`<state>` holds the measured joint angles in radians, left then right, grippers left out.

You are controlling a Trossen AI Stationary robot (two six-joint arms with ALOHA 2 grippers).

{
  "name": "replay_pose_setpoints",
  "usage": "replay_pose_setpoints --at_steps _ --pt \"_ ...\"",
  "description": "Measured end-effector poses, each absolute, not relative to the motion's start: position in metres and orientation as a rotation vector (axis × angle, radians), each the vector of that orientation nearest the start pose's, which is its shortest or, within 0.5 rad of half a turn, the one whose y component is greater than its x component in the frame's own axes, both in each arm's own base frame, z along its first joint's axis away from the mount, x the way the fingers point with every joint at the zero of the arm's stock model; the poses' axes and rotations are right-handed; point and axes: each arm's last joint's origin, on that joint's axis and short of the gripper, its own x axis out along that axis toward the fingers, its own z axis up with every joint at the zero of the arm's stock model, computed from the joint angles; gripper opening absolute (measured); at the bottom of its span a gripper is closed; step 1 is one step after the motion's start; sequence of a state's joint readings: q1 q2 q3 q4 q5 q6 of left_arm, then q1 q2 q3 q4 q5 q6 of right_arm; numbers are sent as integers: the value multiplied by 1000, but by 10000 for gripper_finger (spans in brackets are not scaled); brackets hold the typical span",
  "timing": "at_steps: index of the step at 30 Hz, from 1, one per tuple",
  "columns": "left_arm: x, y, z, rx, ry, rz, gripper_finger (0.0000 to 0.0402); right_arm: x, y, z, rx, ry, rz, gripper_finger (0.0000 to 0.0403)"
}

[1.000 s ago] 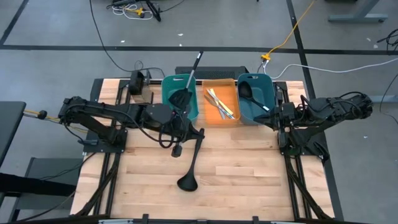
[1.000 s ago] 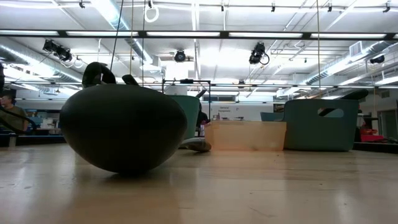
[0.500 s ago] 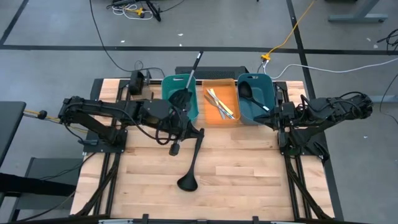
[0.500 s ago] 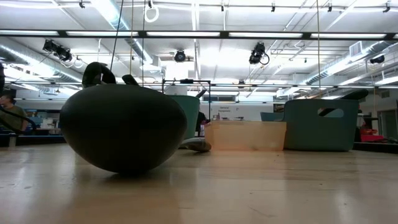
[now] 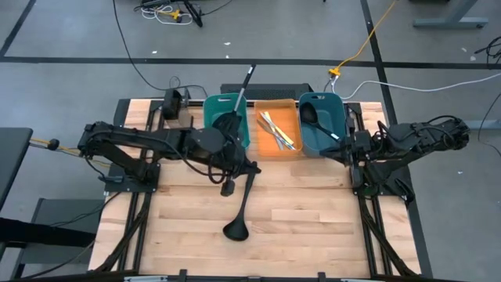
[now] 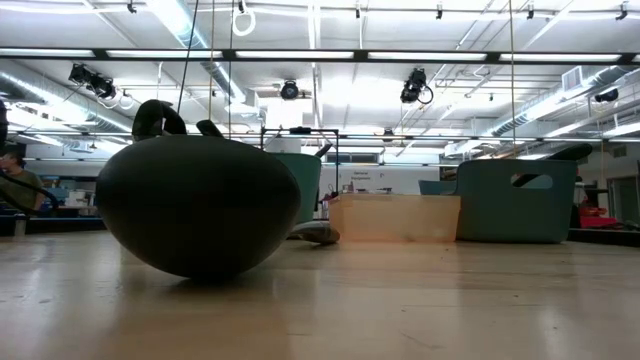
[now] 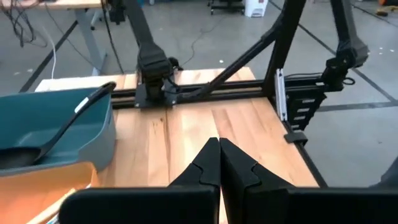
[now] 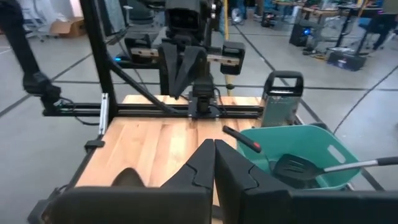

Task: Pick & Place Kitchen Items
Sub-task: Put the black ladle into the blue bin

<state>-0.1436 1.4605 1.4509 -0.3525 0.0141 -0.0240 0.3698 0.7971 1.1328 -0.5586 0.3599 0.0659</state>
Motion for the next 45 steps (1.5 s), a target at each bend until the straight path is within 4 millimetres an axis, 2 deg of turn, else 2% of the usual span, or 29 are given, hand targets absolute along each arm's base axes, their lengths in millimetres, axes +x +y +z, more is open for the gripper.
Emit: replay_pose_setpoints --at_steps 4,8,10,15,26,37,45 --pt "330 -54 379 7 408 -147 0 134 42 408 -15 220 28 14" --pt "334 -59 377 -32 402 -143 0 133 42 407 -12 230 40 14" --pt "334 -63 370 -24 450 -151 0 133 42 406 -13 233 41 12" --pt "337 -70 367 17 452 -181 0 133 42 405 -18 245 41 10" --pt "335 -71 363 301 460 -252 9 133 42 404 -1 259 38 15" --pt "336 -68 363 474 446 -260 42 133 42 404 6 259 37 15" --pt "336 -61 362 479 470 -237 94 133 42 404 48 260 30 16"
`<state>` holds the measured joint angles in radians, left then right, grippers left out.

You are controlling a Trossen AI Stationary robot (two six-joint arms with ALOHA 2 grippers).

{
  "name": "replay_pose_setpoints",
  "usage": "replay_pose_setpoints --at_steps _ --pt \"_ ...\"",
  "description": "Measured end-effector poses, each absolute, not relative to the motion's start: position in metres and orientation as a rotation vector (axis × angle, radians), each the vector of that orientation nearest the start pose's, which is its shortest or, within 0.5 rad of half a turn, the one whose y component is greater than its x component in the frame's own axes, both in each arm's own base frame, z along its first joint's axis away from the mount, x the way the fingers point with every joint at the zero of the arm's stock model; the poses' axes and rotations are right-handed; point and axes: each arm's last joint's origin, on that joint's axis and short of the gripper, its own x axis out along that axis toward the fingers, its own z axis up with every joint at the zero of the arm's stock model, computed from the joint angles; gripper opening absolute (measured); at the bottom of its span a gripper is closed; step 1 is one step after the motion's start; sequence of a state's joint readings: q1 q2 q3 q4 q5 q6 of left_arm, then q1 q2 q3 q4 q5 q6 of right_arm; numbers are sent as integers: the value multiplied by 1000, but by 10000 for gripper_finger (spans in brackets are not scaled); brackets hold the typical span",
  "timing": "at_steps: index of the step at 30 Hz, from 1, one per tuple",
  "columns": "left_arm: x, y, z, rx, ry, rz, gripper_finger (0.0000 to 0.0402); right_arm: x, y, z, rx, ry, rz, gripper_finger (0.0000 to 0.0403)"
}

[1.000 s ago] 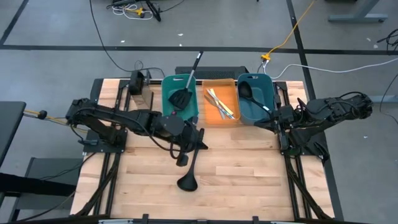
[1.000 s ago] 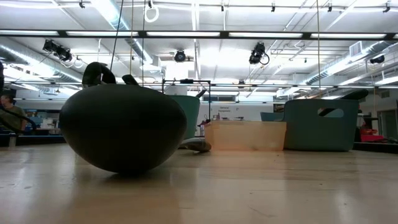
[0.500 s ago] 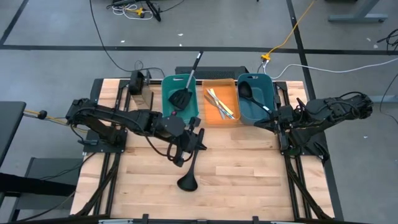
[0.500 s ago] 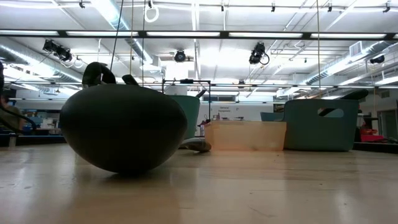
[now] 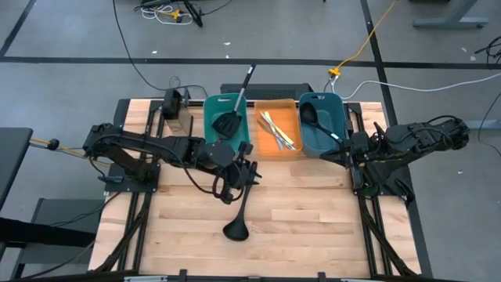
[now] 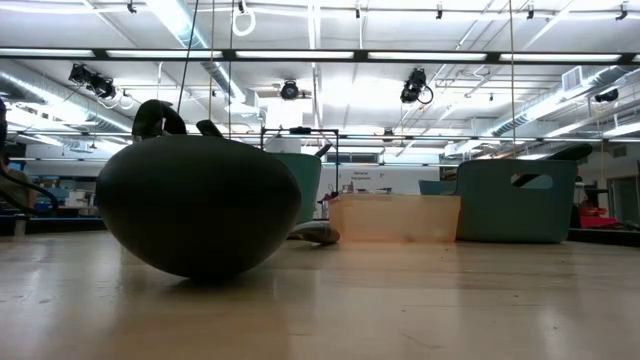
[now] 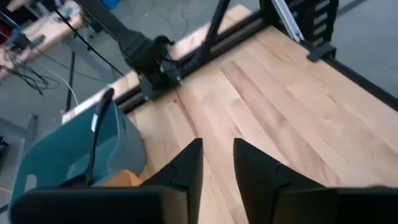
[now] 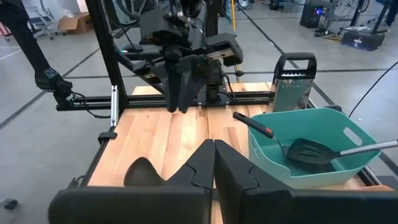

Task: Pick & Place Kitchen Items
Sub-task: Put the black ladle into the blue bin

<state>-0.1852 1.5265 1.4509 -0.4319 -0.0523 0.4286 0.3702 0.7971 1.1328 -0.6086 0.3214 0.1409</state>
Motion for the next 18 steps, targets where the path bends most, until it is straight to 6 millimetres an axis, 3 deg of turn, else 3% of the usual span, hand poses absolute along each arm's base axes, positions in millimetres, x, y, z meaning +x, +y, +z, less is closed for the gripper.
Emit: replay_pose_setpoints --at_steps 8,18 --pt "329 -60 350 529 606 -271 150 134 42 403 58 264 28 16" --pt "331 -60 343 652 643 -317 198 144 46 399 46 297 25 16"
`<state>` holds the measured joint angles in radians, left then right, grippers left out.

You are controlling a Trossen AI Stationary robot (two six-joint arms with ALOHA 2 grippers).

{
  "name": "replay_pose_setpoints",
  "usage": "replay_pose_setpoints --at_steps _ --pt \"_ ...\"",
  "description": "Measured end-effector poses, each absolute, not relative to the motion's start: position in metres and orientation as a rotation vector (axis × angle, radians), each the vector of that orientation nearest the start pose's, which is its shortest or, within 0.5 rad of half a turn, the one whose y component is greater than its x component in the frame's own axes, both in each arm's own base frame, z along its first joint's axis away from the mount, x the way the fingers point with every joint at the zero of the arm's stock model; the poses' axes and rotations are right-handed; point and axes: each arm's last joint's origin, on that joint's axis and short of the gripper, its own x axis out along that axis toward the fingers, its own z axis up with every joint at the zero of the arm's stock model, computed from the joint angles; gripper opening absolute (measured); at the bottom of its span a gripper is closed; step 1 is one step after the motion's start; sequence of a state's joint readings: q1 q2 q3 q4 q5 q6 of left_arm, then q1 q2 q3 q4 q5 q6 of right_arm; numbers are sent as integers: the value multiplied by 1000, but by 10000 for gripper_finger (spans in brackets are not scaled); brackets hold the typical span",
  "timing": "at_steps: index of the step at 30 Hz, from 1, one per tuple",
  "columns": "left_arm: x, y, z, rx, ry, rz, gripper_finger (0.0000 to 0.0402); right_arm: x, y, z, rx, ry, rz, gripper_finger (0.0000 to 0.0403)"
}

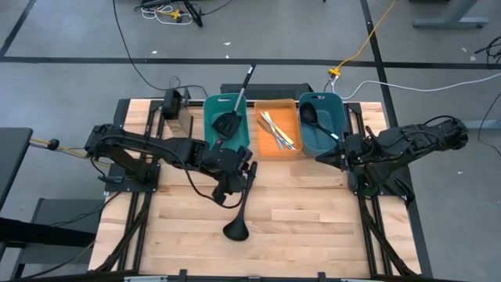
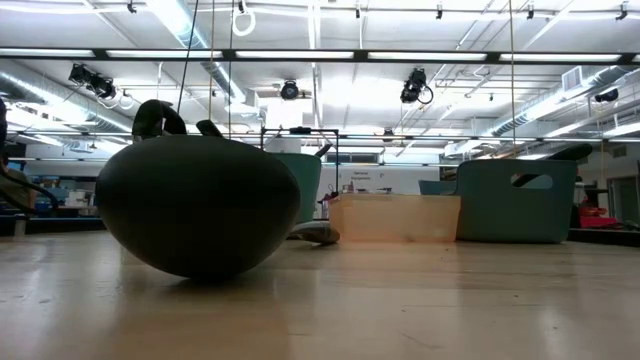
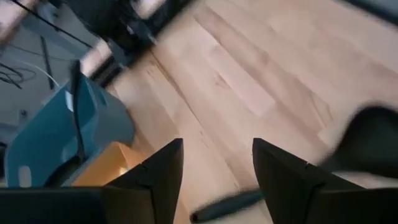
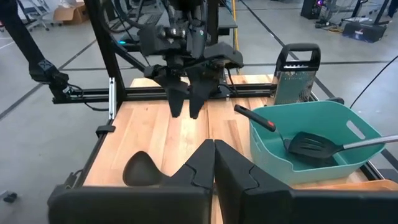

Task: Pick & Place Kitchen Items
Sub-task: Put the black ladle into the blue bin

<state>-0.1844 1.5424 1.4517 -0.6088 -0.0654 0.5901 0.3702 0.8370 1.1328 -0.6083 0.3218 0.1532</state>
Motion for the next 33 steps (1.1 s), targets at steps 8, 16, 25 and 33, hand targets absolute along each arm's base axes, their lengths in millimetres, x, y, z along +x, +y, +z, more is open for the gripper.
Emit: replay_pose_setpoints --at_steps 8,16,25,33 --pt "343 -62 316 752 749 -398 204 146 47 396 37 322 24 16" --pt "357 -65 289 894 817 -497 204 146 47 391 84 374 7 16" --pt "363 -66 265 938 916 -577 204 147 47 389 100 391 0 16" --pt "362 -67 255 980 953 -658 204 147 47 388 106 403 -5 16"
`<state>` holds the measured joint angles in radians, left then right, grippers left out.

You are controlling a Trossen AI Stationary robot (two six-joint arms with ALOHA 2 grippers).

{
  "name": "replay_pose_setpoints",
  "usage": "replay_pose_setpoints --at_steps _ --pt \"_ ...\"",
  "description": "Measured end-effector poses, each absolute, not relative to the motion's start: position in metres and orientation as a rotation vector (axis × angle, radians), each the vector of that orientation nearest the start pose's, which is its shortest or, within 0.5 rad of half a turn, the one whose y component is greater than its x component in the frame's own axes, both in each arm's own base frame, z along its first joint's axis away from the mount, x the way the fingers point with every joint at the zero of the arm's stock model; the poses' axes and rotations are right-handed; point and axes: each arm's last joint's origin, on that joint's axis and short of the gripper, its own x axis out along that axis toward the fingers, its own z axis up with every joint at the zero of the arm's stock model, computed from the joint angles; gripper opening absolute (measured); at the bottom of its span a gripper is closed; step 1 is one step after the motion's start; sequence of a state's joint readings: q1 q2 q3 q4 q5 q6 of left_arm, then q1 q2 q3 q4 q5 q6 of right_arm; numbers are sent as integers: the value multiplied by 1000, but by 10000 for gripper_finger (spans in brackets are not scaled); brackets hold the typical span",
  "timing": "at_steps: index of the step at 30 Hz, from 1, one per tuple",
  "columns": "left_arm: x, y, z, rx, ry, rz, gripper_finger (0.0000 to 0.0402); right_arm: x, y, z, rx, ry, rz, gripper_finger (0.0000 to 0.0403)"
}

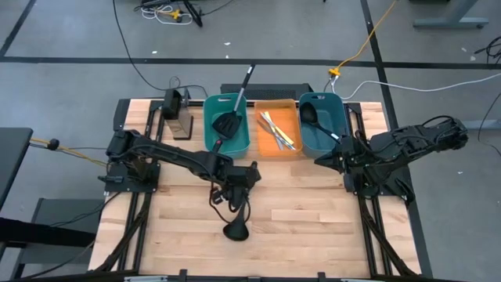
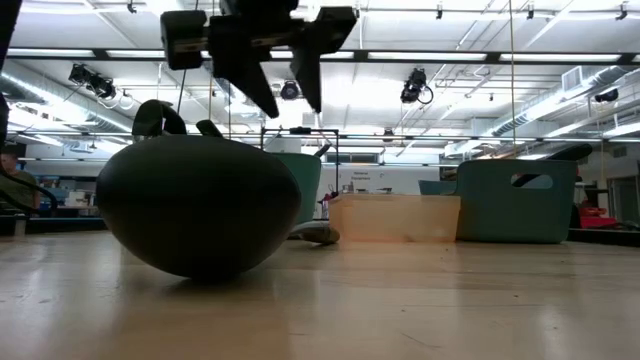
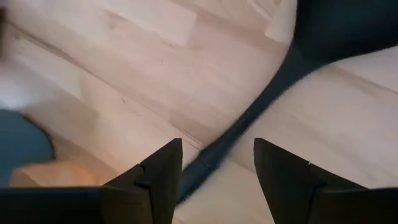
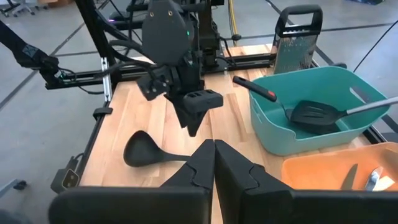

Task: Pick & Place Kitchen Items
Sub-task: Put the black ladle into the blue bin

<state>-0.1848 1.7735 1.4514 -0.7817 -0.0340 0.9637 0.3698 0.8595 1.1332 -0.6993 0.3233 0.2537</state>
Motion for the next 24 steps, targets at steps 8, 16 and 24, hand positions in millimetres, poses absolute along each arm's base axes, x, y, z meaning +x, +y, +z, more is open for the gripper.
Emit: replay_pose_setpoints --at_steps 8,16,24 --pt "363 -67 250 992 972 -684 204 147 47 388 106 402 -5 16" --pt "362 -68 250 965 950 -723 204 147 47 388 106 403 -5 16" --pt "362 -69 250 997 934 -753 199 147 47 388 105 403 -5 16"
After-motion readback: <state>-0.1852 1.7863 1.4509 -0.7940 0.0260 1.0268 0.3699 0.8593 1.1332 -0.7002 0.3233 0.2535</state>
